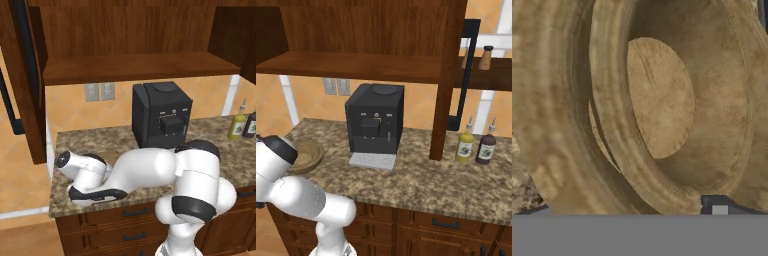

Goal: Pick up the bowls on the counter and stack them on top of one another in the open cabinet. Place the smaller bowl on top of the larger bowl.

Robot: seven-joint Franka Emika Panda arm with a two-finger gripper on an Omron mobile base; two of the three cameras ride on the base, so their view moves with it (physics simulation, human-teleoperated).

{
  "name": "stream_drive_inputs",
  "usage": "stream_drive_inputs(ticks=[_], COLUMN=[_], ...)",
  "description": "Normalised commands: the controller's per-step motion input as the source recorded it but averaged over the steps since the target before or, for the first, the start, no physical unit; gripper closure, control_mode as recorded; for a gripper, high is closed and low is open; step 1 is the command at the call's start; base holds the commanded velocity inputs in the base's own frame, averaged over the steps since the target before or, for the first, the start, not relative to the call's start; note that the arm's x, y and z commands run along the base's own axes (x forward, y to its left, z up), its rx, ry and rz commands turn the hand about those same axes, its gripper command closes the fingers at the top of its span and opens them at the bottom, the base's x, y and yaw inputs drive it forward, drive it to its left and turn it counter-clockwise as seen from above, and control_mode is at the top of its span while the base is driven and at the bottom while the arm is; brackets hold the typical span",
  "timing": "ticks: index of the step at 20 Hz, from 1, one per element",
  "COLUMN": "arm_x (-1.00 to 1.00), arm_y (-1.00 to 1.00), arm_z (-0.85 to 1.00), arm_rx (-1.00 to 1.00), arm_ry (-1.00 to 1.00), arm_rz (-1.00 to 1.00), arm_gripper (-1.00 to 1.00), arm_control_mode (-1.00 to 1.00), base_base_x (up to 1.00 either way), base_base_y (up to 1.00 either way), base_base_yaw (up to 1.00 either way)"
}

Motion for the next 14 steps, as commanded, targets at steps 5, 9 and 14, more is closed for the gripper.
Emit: stream_drive_inputs(ticks=[5,9,14], arm_x=[0.03,-0.05,-0.36], arm_y=[-0.04,0.00,-0.12], arm_z=[-0.21,0.23,0.93], arm_rx=[-0.01,0.00,0.00], arm_ry=[0.00,-0.11,-0.31], arm_rz=[0.00,0.00,0.00], arm_gripper=[1.00,1.00,1.00], arm_control_mode=[-1.00,-1.00,-1.00], base_base_x=[0.00,0.00,0.00], base_base_y=[0.00,0.00,0.00], base_base_yaw=[0.00,0.00,0.00])
